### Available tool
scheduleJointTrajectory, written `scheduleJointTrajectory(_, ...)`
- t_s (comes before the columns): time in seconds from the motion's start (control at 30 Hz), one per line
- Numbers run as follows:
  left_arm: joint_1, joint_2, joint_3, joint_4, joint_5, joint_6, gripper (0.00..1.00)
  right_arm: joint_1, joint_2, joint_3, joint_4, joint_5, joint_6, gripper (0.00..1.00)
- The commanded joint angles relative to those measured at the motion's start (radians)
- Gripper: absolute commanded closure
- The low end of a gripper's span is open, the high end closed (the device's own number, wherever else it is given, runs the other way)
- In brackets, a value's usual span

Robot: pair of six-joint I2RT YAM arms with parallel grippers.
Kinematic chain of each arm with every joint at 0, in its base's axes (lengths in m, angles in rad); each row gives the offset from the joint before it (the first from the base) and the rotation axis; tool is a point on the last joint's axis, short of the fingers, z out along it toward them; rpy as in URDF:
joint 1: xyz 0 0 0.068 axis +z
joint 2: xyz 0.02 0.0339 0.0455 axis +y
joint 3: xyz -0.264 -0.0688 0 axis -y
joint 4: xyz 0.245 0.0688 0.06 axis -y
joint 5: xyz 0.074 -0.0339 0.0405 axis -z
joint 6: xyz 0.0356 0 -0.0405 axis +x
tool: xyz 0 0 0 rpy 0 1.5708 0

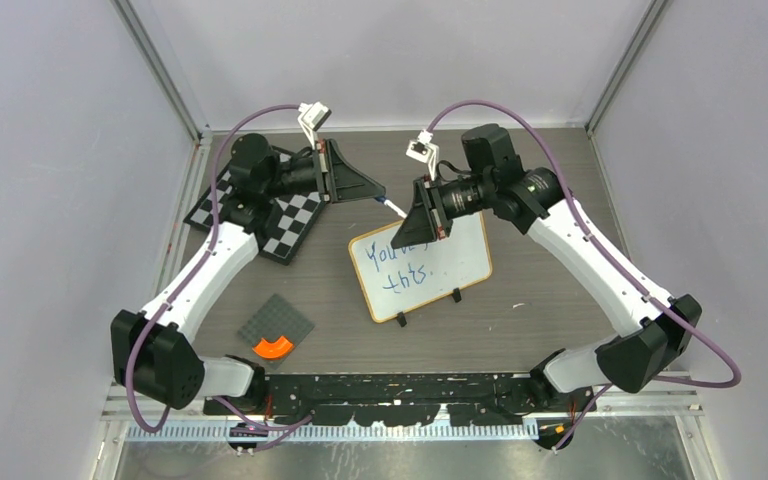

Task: Write a sentence on the whiteboard
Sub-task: Adjust the pen cap from the whiteboard marker.

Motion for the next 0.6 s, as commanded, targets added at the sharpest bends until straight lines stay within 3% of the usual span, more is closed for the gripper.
scheduleJointTrajectory(0.0,-0.08,0.016,-0.016,0.036,0.023,0.021,1.0,0.035,0.025,0.058,0.105,-0.003,0.027,1.0)
scheduleJointTrajectory(0.57,-0.128,-0.009,-0.044,-0.09,0.034,0.102,1.0,0.011,0.055,0.204,0.028,0.059,-0.078,1.0)
